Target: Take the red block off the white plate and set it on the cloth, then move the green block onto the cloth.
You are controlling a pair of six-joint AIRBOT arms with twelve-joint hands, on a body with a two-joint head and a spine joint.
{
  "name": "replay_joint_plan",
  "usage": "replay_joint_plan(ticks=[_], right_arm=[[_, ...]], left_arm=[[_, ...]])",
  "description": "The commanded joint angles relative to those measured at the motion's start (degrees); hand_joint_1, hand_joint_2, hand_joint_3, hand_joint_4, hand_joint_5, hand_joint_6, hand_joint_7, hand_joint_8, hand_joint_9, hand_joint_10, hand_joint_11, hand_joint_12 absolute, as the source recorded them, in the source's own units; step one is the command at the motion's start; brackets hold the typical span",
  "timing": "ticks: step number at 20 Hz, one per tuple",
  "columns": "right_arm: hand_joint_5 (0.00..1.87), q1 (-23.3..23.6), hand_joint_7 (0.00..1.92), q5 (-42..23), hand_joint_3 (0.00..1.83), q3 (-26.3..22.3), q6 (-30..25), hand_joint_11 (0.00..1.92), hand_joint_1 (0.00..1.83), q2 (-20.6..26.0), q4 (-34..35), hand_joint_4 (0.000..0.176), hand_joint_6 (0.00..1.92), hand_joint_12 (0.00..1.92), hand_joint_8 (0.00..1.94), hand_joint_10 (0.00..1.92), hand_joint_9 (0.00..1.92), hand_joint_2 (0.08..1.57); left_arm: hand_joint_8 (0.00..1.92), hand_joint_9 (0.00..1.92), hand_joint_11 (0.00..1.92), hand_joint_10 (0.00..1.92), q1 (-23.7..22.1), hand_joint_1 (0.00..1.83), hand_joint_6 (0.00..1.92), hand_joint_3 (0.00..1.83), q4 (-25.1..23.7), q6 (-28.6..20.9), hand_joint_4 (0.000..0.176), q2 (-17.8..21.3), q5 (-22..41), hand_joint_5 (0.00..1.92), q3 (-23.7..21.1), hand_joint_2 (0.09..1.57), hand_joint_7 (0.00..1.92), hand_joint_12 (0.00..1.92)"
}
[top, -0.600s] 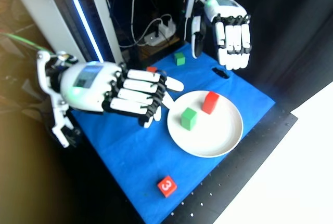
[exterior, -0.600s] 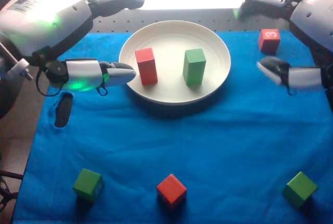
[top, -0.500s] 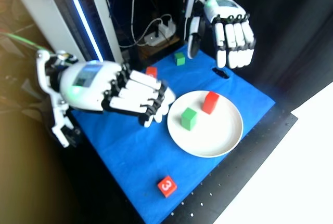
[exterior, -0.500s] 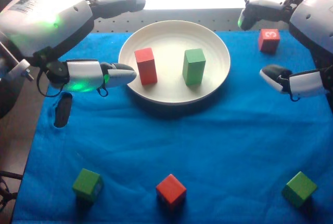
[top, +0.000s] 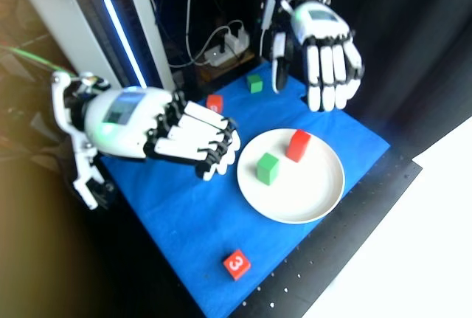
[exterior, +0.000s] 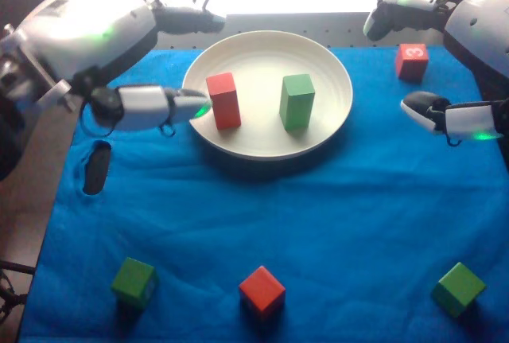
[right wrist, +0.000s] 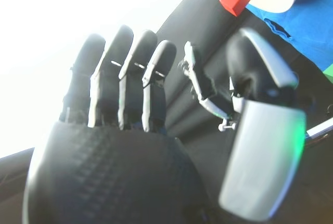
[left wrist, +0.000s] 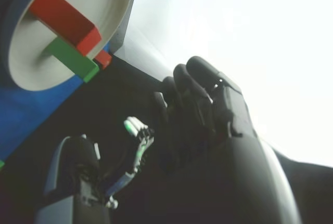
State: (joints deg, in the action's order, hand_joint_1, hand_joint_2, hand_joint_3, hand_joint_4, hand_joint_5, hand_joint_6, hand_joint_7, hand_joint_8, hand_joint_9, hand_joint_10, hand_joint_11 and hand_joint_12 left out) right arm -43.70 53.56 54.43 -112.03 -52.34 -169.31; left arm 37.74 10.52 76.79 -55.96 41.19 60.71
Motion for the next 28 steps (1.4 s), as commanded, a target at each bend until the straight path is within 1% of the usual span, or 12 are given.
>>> replay_joint_plan(ticks=[1,2,4,5,8,10,16,21,24,25,26,28], right_arm=[[0.51,0.8,0.5,7.1,0.41,0.2,0.1,0.14,1.22,0.1,-0.9,0.0,0.81,1.77,0.89,1.18,0.37,0.8],[0.49,0.8,0.49,7.1,0.37,0.3,0.1,0.13,1.24,0.1,-0.8,0.0,0.83,1.79,0.9,1.21,0.36,0.82],[0.47,0.8,0.48,7.1,0.35,0.5,0.1,0.14,1.23,0.1,-0.8,0.0,0.9,1.83,1.0,1.3,0.36,0.82],[0.46,0.8,0.48,7.1,0.34,0.6,0.1,0.15,1.22,0.0,-0.8,0.0,0.92,1.83,1.02,1.31,0.36,0.82],[0.46,0.8,0.48,7.1,0.33,0.8,0.1,0.18,1.25,0.0,-0.8,0.0,0.92,1.86,1.05,1.36,0.37,0.82],[0.43,0.8,0.46,7.1,0.31,0.8,0.1,0.17,1.25,0.0,-0.8,0.0,0.93,1.87,1.08,1.39,0.33,0.84],[0.47,0.8,0.48,7.1,0.29,0.8,0.1,0.18,1.19,0.0,-0.8,0.0,0.86,1.88,1.07,1.36,0.37,0.86],[0.48,0.8,0.46,7.1,0.28,0.8,0.1,0.21,1.25,0.0,-0.8,0.0,0.85,1.86,1.09,1.38,0.35,0.85],[0.51,0.8,0.47,7.1,0.28,0.8,0.1,0.21,1.27,0.0,-0.8,0.0,0.88,1.89,1.1,1.39,0.36,0.84],[0.5,0.8,0.47,7.1,0.29,0.8,0.1,0.22,1.27,0.0,-0.8,0.0,0.9,1.88,1.12,1.41,0.36,0.83],[0.49,0.8,0.46,7.1,0.3,0.8,0.1,0.2,1.25,0.0,-0.8,0.0,0.9,1.88,1.11,1.41,0.34,0.85],[0.49,0.8,0.47,7.1,0.32,0.8,0.1,0.22,1.26,0.0,-0.8,0.0,0.92,1.89,1.12,1.42,0.35,0.83]], left_arm=[[0.02,0.28,0.0,0.62,-1.5,0.69,0.03,0.0,-0.6,0.0,0.003,-0.6,5.0,0.47,0.7,1.01,0.5,1.58],[0.01,0.24,0.01,0.78,-2.7,0.68,0.02,0.0,-0.7,0.0,0.02,-1.7,3.1,0.45,2.0,0.97,0.48,1.62],[0.01,0.25,0.05,0.83,-4.4,0.71,0.01,0.0,-0.8,0.0,0.02,-3.7,0.1,0.42,4.2,0.93,0.5,1.62],[0.02,0.24,0.05,0.83,-4.7,0.73,0.0,0.0,-0.8,-0.2,0.031,-5.0,-1.1,0.41,5.4,0.92,0.51,1.6],[0.01,0.21,0.05,0.79,-5.1,0.75,0.0,0.0,-0.8,-3.0,0.029,-8.2,-3.9,0.39,9.1,0.92,0.5,1.58],[0.02,0.27,0.09,0.81,-5.1,0.79,0.01,0.0,-0.8,-4.9,0.0,-9.9,-5.3,0.42,11.2,0.91,0.54,1.53],[0.03,0.4,0.13,0.69,-5.1,0.86,0.03,0.01,0.5,-5.2,0.0,-13.5,-9.4,0.51,15.3,0.93,0.6,1.44],[0.1,0.5,0.27,0.88,-5.0,0.9,0.07,0.01,1.0,-5.2,0.0,-14.3,-10.4,0.66,16.2,1.0,0.77,1.6],[0.21,0.7,0.51,1.01,-4.9,1.03,0.11,0.02,1.4,-5.2,0.0,-14.7,-10.8,0.82,16.7,1.12,0.97,1.61],[0.97,0.82,0.65,1.06,-4.8,1.19,0.96,0.0,1.5,-5.2,0.0,-14.8,-10.8,0.75,16.9,1.19,0.98,1.57],[1.23,0.97,0.76,1.19,-4.7,1.22,1.14,0.0,1.7,-5.2,0.0,-14.9,-10.8,0.7,17.0,1.2,0.95,1.63],[1.34,1.01,0.81,1.27,-4.6,1.23,1.13,0.0,1.7,-5.2,0.0,-15.1,-10.8,0.72,17.1,1.2,0.92,1.67]])
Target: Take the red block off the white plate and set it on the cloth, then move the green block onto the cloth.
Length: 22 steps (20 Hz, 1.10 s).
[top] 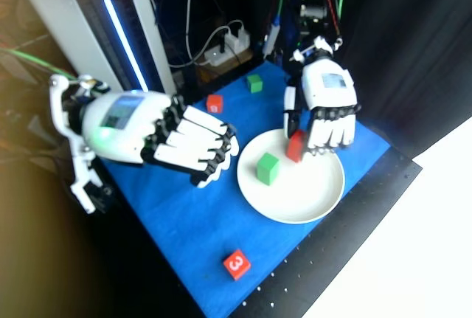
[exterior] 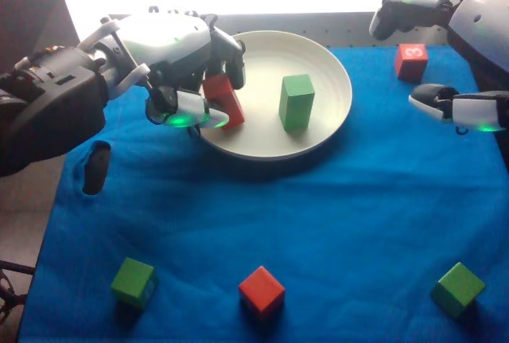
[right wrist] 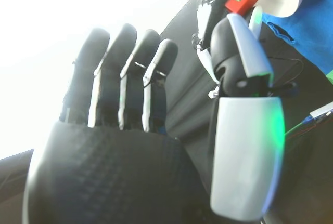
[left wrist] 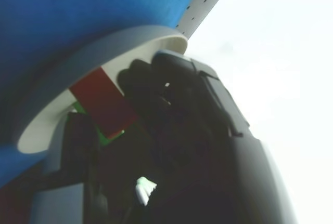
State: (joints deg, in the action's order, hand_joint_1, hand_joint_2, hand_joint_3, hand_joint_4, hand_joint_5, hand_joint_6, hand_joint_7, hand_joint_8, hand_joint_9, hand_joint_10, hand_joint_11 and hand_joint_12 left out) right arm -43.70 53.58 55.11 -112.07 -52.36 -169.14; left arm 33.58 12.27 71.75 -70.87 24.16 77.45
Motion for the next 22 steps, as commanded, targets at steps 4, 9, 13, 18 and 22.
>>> replay_joint_plan(ticks=[4,9,13,18,22], right_arm=[[0.49,0.8,0.49,7.1,0.37,0.2,0.1,0.24,1.24,0.0,-0.9,0.0,0.94,1.88,1.12,1.41,0.38,0.81],[0.49,0.8,0.49,7.1,0.39,0.1,0.1,0.24,1.24,0.0,-0.9,0.0,0.91,1.86,1.13,1.41,0.39,0.8],[0.49,0.8,0.51,7.1,0.4,0.1,0.1,0.17,1.25,0.1,-0.6,0.0,0.93,1.88,1.08,1.36,0.37,0.79],[0.51,0.8,0.53,7.1,0.42,-0.1,0.1,0.27,1.27,0.1,-0.3,0.0,0.89,1.79,1.09,1.33,0.44,0.77],[0.5,0.7,0.52,7.1,0.42,-0.2,0.1,0.28,1.28,0.3,0.1,0.0,0.9,1.76,1.07,1.29,0.45,0.77]], left_arm=[[1.3,0.84,0.64,1.47,-0.3,1.35,1.18,0.0,0.1,-1.0,0.0,0.0,7.6,0.69,0.2,1.2,0.79,1.66],[1.34,0.78,0.66,1.51,0.4,1.34,1.24,0.0,-1.4,-2.5,0.0,5.1,14.3,0.72,-5.2,1.22,0.75,1.65],[1.27,0.67,0.43,1.27,2.7,1.19,1.34,0.0,-4.2,-2.6,0.0,11.5,22.5,0.77,-12.7,1.22,0.8,1.72],[1.29,0.8,0.6,1.26,8.0,1.21,1.19,0.0,-5.3,-2.6,0.0,17.2,30.1,0.75,-19.8,1.2,0.91,1.73],[1.35,0.71,0.49,1.31,12.9,1.21,1.25,0.0,-5.3,-2.7,0.0,20.6,33.7,0.69,-24.5,1.23,0.85,1.67]])
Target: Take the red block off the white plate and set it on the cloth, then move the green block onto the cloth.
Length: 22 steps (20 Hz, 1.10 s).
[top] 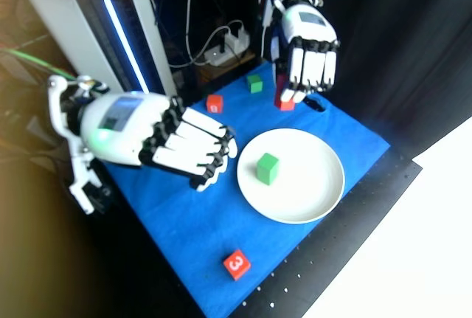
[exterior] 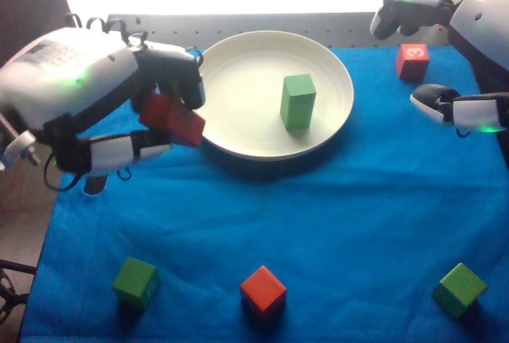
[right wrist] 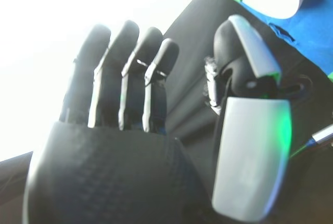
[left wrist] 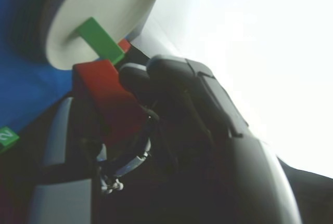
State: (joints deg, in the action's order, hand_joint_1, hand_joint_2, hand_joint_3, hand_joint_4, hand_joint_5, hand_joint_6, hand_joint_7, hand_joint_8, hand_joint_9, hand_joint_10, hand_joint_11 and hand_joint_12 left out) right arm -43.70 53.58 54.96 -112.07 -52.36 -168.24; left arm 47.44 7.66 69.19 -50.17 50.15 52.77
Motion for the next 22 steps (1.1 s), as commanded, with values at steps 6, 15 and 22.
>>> replay_joint_plan(ticks=[6,15,22], right_arm=[[0.48,0.7,0.48,7.1,0.33,-0.2,0.1,0.17,1.26,0.3,-0.6,0.0,0.91,1.77,1.09,1.31,0.39,0.83],[0.44,0.7,0.46,7.1,0.27,-0.2,0.1,0.16,1.28,0.4,-0.4,0.0,0.96,1.78,1.13,1.32,0.38,0.85],[0.44,0.7,0.46,7.0,0.21,0.0,0.1,0.16,1.26,0.3,-0.2,0.0,0.93,1.78,1.08,1.31,0.37,0.9]], left_arm=[[1.28,0.79,0.6,1.44,4.7,1.33,1.33,0.0,-0.2,-2.8,0.0,0.2,6.2,0.66,-1.7,1.22,0.79,1.47],[0.31,0.36,0.04,0.77,6.3,0.68,0.33,0.0,0.4,-3.9,0.001,-0.9,4.5,0.52,-1.7,1.08,0.55,1.58],[0.0,0.22,0.0,0.02,6.6,0.37,0.0,0.01,2.8,-3.9,0.114,-1.1,7.8,0.24,-1.2,1.0,0.17,0.95]])
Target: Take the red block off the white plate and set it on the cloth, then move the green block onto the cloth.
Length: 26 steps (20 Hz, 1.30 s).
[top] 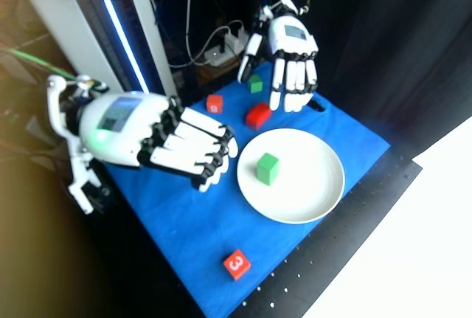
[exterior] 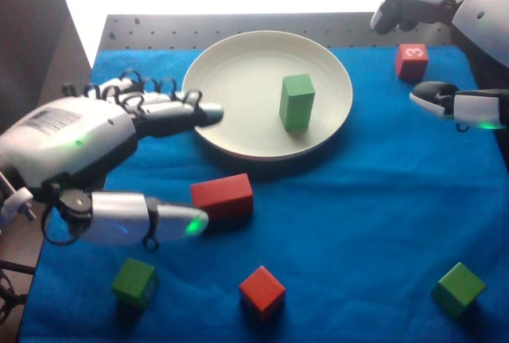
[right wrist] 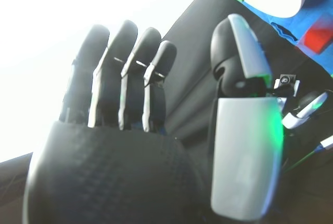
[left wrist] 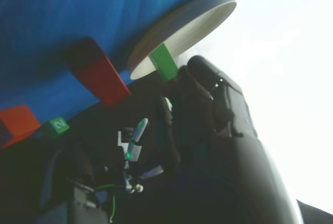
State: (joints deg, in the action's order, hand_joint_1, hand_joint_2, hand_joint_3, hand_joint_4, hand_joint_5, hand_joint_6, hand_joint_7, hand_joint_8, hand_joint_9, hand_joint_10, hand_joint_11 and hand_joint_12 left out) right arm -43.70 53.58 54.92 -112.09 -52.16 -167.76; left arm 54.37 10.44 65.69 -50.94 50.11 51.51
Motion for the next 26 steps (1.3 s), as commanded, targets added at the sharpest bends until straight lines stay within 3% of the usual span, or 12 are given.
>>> replay_joint_plan(ticks=[1,2,3,4,7,10,11,15,17,20,24,26], right_arm=[[0.44,0.7,0.46,7.0,0.2,0.1,0.1,0.19,1.25,0.1,-0.5,0.0,0.94,1.77,1.09,1.32,0.37,0.9],[0.42,0.7,0.46,7.0,0.2,0.3,0.1,0.18,1.22,0.0,-0.4,0.0,0.94,1.76,1.09,1.32,0.37,0.92],[0.44,0.7,0.46,7.0,0.19,0.5,0.1,0.19,1.19,-0.1,-0.4,0.0,0.88,1.76,1.07,1.29,0.36,0.92],[0.45,0.7,0.46,6.9,0.17,0.7,0.1,0.2,1.17,-0.1,-0.4,0.0,0.81,1.75,1.04,1.27,0.36,0.94],[0.48,0.8,0.49,6.5,0.11,2.0,0.1,0.22,1.13,-1.2,-0.4,0.0,0.68,1.68,0.92,1.19,0.4,0.97],[0.42,1.0,0.48,6.2,0.05,3.7,0.1,0.17,1.1,-4.2,-0.2,0.0,0.72,1.64,0.83,1.14,0.38,1.01],[0.46,1.1,0.49,6.0,0.03,4.2,0.1,0.2,1.08,-4.8,-0.1,0.0,0.58,1.64,0.79,1.12,0.39,1.01],[0.56,4.0,0.47,3.1,0.0,6.5,0.1,0.18,1.02,-8.0,0.0,0.0,0.32,1.65,0.79,1.15,0.36,0.96],[0.64,5.4,0.58,1.2,0.0,8.1,0.1,0.26,1.1,-10.0,0.0,0.0,0.12,1.6,0.47,0.98,0.45,0.91],[0.65,7.2,0.62,-2.0,0.0,10.5,0.1,0.23,1.11,-12.6,0.0,0.0,0.04,1.58,0.33,0.92,0.45,0.92],[0.67,9.1,0.68,-5.8,0.0,13.7,0.1,0.18,1.09,-16.1,0.0,0.0,0.0,1.6,0.09,0.89,0.42,0.94],[0.64,9.8,0.65,-7.4,0.0,15.2,0.1,0.09,1.1,-17.7,0.1,0.0,0.0,1.55,0.03,0.72,0.4,0.94]], left_arm=[[0.0,0.2,0.0,0.01,-0.4,0.26,0.0,0.01,0.6,-0.4,0.135,-0.3,8.7,0.22,0.2,1.03,0.14,0.8],[0.0,0.15,0.0,0.01,-0.4,0.18,0.0,0.01,1.2,-0.4,0.142,-0.4,9.9,0.19,0.4,1.05,0.11,0.59],[0.0,0.13,0.0,0.0,-0.4,0.08,0.0,0.01,1.8,-0.4,0.13,-0.4,11.0,0.17,0.6,1.1,0.1,0.53],[0.0,0.11,0.0,0.0,-0.4,0.05,0.0,0.01,2.2,-0.4,0.14,-0.4,11.8,0.17,0.9,1.11,0.09,0.52],[0.0,0.14,0.0,0.01,-0.4,0.09,0.0,0.01,3.8,-0.3,0.15,-0.5,12.8,0.19,2.2,1.19,0.09,0.81],[0.0,0.16,0.0,0.01,-0.5,0.16,0.01,0.0,5.2,-0.2,0.11,-0.7,13.2,0.23,3.2,1.22,0.12,0.94],[0.0,0.17,0.0,0.01,-0.6,0.18,0.01,0.0,5.5,0.2,0.103,-0.8,13.3,0.24,3.3,1.21,0.12,0.97],[0.01,0.2,0.0,0.01,-0.8,0.18,0.01,0.0,6.3,1.2,0.104,-0.7,13.8,0.27,3.2,1.23,0.16,1.06],[0.01,0.24,0.0,0.02,-0.8,0.2,0.01,0.0,6.3,1.2,0.093,-0.7,14.0,0.29,3.3,1.25,0.19,1.16],[0.01,0.27,0.0,0.01,-0.8,0.27,0.01,0.0,6.7,1.3,0.077,-0.7,14.4,0.33,3.2,1.24,0.23,1.19],[0.0,0.3,0.0,0.01,-0.8,0.24,0.01,0.0,6.9,1.3,0.098,-0.7,14.6,0.35,3.2,1.21,0.24,1.2],[0.0,0.3,0.0,0.01,-0.8,0.24,0.01,0.0,6.9,1.4,0.085,-0.7,14.7,0.37,3.2,1.2,0.25,1.24]])
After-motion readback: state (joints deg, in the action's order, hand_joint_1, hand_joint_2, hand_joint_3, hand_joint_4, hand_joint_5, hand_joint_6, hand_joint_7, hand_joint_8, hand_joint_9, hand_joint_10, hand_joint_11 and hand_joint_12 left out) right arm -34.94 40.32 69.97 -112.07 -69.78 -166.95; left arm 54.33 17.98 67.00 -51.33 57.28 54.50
